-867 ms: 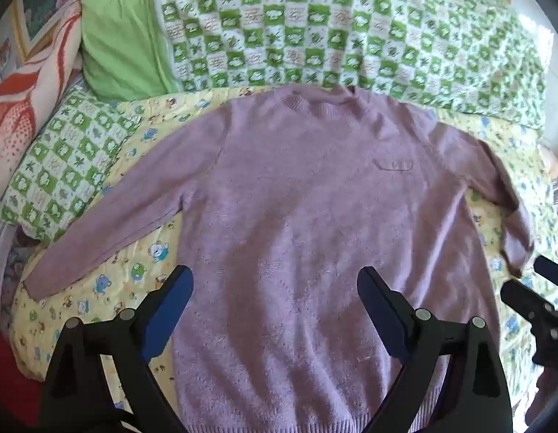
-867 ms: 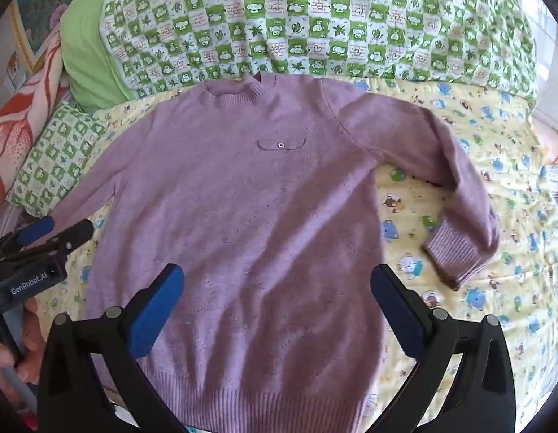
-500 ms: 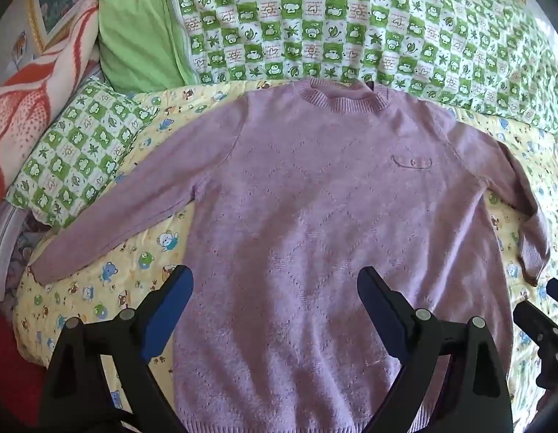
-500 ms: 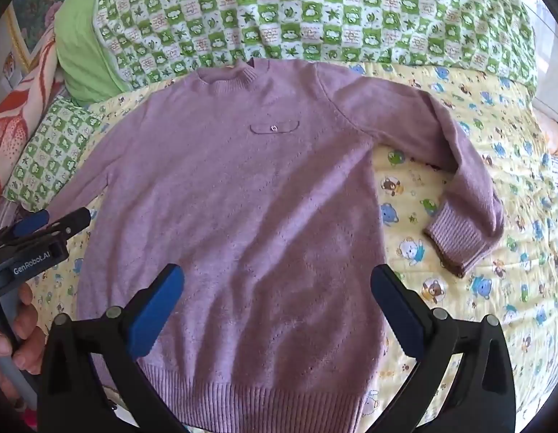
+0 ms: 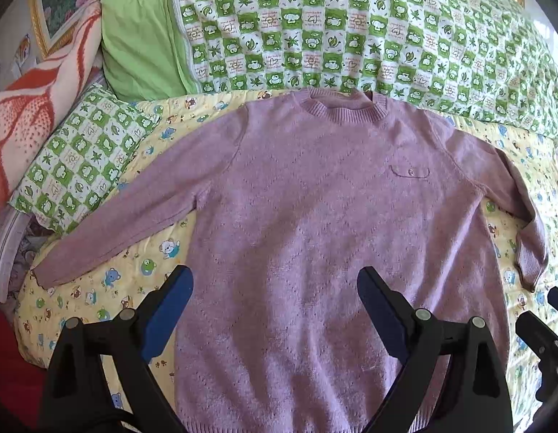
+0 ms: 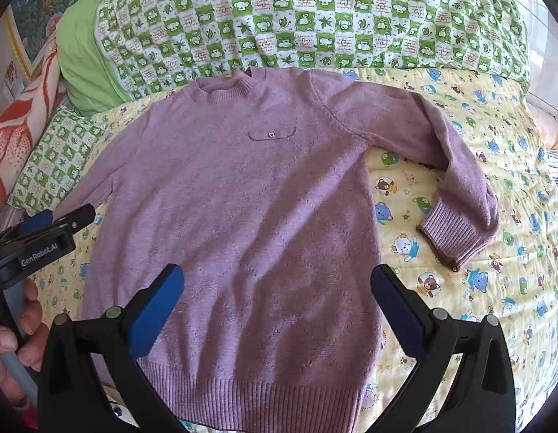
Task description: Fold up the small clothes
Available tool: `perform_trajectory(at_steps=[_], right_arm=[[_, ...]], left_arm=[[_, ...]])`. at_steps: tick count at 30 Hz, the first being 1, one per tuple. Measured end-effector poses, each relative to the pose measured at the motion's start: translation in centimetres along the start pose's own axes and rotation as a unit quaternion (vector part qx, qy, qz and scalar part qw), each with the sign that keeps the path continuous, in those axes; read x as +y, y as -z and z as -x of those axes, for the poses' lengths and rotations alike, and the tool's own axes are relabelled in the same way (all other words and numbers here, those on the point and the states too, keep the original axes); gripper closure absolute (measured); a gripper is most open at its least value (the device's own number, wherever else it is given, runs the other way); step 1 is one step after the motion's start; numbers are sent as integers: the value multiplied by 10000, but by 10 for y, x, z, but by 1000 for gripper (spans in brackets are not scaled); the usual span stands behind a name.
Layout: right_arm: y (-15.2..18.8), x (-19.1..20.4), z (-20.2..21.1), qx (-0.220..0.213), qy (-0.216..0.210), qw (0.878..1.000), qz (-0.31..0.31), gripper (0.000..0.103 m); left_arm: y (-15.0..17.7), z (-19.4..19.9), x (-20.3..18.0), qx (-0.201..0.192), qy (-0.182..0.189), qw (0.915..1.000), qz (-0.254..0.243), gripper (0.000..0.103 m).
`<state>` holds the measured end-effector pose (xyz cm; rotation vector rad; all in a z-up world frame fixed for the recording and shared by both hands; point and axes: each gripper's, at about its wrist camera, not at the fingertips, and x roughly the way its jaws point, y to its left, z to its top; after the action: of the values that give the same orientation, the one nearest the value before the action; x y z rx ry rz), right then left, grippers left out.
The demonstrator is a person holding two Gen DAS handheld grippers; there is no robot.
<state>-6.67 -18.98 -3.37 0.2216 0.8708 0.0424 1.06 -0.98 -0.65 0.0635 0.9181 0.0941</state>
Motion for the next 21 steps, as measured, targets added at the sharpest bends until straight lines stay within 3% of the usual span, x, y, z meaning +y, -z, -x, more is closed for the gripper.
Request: perform_trajectory(at_steps=[21], right_arm=[[2, 10, -15, 23, 22, 10000, 39, 0]], left_arm=[[-1, -19, 5, 132, 23, 9999, -16, 10]])
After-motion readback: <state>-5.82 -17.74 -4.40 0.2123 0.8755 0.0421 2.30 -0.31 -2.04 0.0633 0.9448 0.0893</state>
